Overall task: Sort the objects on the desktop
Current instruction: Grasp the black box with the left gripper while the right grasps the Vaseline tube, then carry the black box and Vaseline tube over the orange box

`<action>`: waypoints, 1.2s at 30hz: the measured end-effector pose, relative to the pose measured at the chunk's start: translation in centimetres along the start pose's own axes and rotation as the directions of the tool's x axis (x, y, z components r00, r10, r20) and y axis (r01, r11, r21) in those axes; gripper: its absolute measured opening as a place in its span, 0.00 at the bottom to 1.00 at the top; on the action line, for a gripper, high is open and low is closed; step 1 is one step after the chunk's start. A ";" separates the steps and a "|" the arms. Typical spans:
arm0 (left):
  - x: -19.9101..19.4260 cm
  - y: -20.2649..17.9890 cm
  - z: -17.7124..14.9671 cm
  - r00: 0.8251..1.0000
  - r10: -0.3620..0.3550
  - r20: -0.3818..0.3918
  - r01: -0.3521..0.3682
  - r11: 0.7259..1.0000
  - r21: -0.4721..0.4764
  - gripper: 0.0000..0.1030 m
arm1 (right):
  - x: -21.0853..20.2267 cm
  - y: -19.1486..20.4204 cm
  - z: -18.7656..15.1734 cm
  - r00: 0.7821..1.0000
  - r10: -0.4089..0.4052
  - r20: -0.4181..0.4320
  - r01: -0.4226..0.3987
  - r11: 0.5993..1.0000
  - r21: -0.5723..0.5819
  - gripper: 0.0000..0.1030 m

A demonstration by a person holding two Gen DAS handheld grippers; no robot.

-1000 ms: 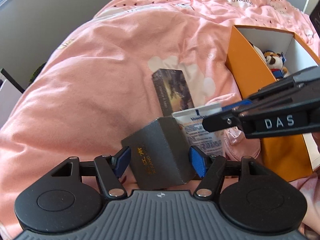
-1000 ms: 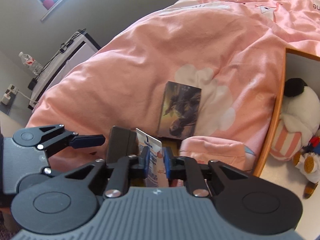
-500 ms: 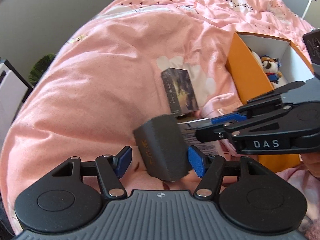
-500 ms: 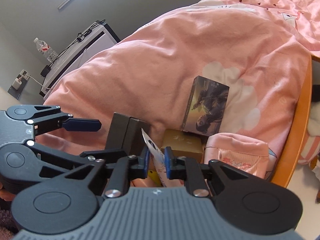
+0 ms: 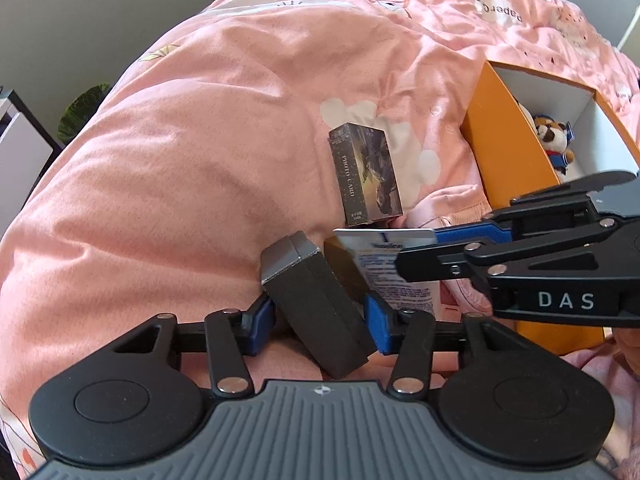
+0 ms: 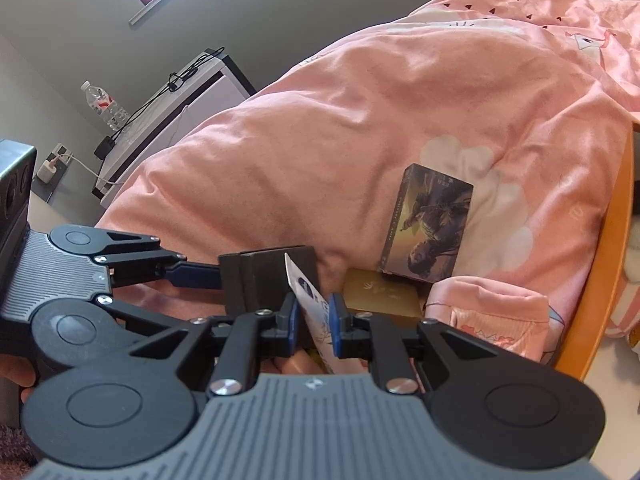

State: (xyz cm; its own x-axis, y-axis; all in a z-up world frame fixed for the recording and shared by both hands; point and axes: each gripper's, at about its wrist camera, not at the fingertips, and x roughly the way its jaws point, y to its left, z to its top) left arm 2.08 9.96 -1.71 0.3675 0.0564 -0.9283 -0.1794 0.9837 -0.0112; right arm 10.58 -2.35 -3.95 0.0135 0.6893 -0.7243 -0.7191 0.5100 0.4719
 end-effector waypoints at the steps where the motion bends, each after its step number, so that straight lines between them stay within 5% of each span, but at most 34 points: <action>1: -0.1 0.3 0.0 1.000 -0.006 0.002 0.006 1.000 -0.015 0.53 | -0.2 -0.2 0.0 1.000 -0.008 0.000 0.008 1.000 0.008 0.16; 11: -2.2 0.7 0.6 0.993 -0.075 0.093 0.081 0.995 -0.055 0.40 | -2.3 -1.3 -1.1 0.998 -0.048 0.031 0.046 0.997 0.063 0.11; 20: -5.2 -0.5 2.2 0.966 -0.187 0.178 0.195 0.981 -0.027 0.40 | -8.2 -1.0 -0.4 0.977 -0.090 0.194 0.074 0.993 0.089 0.11; 29: -8.3 -5.4 6.3 0.895 -0.360 0.262 0.340 0.933 0.121 0.40 | -17.6 -2.6 -0.3 0.892 -0.232 0.387 0.180 0.970 0.166 0.11; 36: -7.0 -11.1 8.7 0.858 -0.464 0.220 0.416 0.879 0.234 0.40 | -21.8 -6.1 -1.3 0.821 -0.420 0.387 0.327 0.901 0.285 0.11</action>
State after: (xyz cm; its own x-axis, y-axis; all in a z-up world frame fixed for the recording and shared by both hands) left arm 9.41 0.08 8.14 0.5991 -0.3708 -0.7097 0.2087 0.9280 -0.3087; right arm 13.75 -21.20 8.29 0.5823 0.5503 -0.5984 -0.4453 0.8317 0.3315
